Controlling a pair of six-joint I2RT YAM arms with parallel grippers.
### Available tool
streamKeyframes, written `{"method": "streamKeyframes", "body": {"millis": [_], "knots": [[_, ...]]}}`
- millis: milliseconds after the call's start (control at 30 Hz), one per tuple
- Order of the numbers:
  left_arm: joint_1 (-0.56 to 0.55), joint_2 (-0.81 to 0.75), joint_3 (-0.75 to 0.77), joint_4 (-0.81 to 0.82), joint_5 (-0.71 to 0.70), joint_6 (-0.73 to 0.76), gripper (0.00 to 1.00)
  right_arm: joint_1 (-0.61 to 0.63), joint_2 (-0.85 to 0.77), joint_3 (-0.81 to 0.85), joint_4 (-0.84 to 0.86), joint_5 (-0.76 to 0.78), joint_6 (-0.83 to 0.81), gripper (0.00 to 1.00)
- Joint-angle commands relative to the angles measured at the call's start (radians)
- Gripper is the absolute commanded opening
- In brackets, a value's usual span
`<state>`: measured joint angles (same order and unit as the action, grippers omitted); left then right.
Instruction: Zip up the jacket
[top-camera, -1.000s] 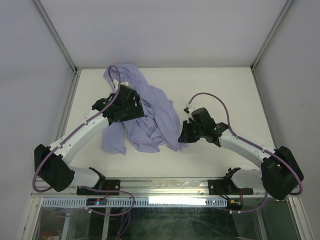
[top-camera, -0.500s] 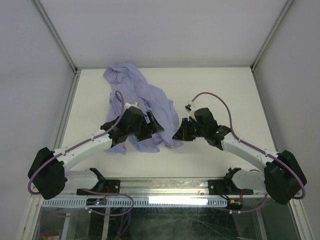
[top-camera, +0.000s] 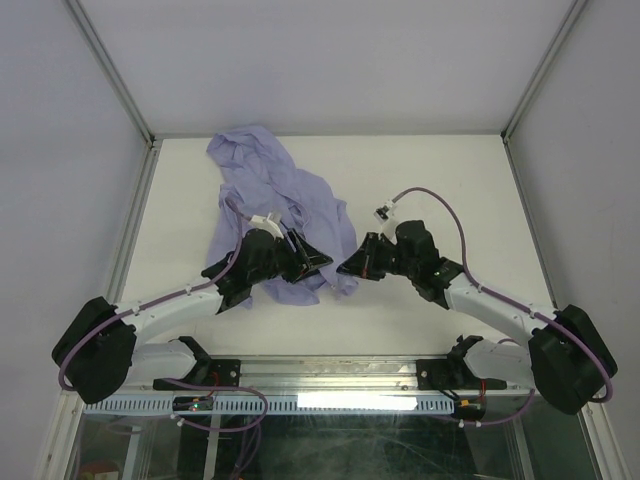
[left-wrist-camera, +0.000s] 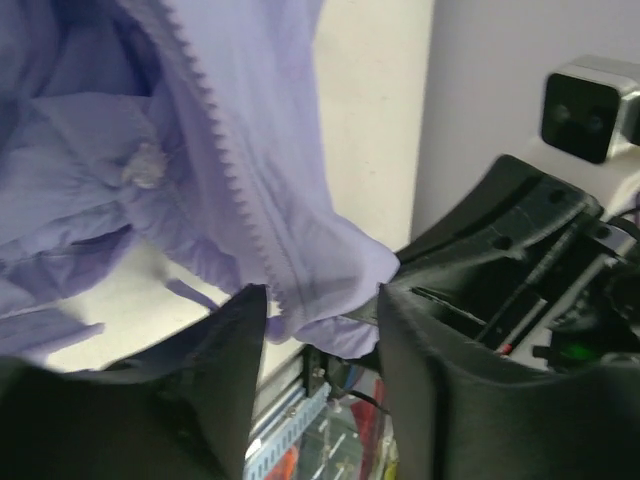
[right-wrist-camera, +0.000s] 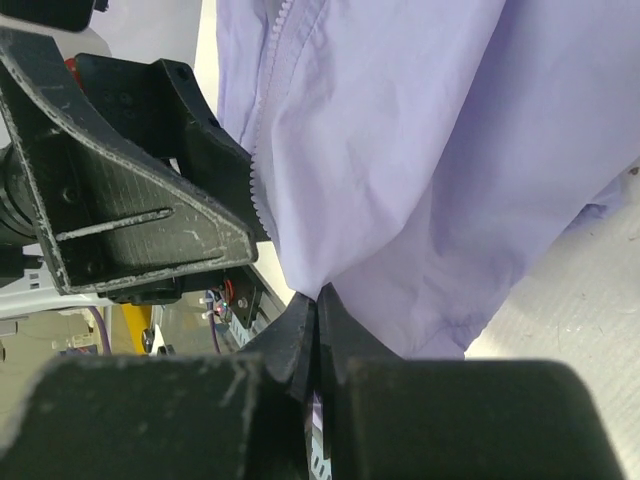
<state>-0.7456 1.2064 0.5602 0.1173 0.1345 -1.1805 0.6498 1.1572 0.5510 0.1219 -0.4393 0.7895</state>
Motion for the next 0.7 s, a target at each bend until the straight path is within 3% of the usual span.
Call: {"method": "streamKeyframes", "body": {"millis": [0,267,500,567,667], "knots": [[-0.004,-0.033,-0.024,0.232,0.073,-0.014,0.43,0.002,-0.032,-0.001,0.113,-0.016,0.027,0.00],[-0.005,-0.086,0.011,0.164,0.059,0.071,0.03,-0.008,-0.069,-0.002,0.093,-0.012,-0.016,0.02],[-0.006,-0.161,0.125,0.006,0.028,0.255,0.00,-0.019,-0.204,0.071,-0.066,0.040,-0.282,0.48],[-0.006,-0.175,0.153,-0.020,0.029,0.287,0.00,-0.019,-0.224,0.109,-0.130,0.042,-0.358,0.59],[-0.005,-0.179,0.208,-0.068,0.024,0.314,0.00,-0.019,-0.244,0.149,-0.171,0.022,-0.439,0.66]]}}
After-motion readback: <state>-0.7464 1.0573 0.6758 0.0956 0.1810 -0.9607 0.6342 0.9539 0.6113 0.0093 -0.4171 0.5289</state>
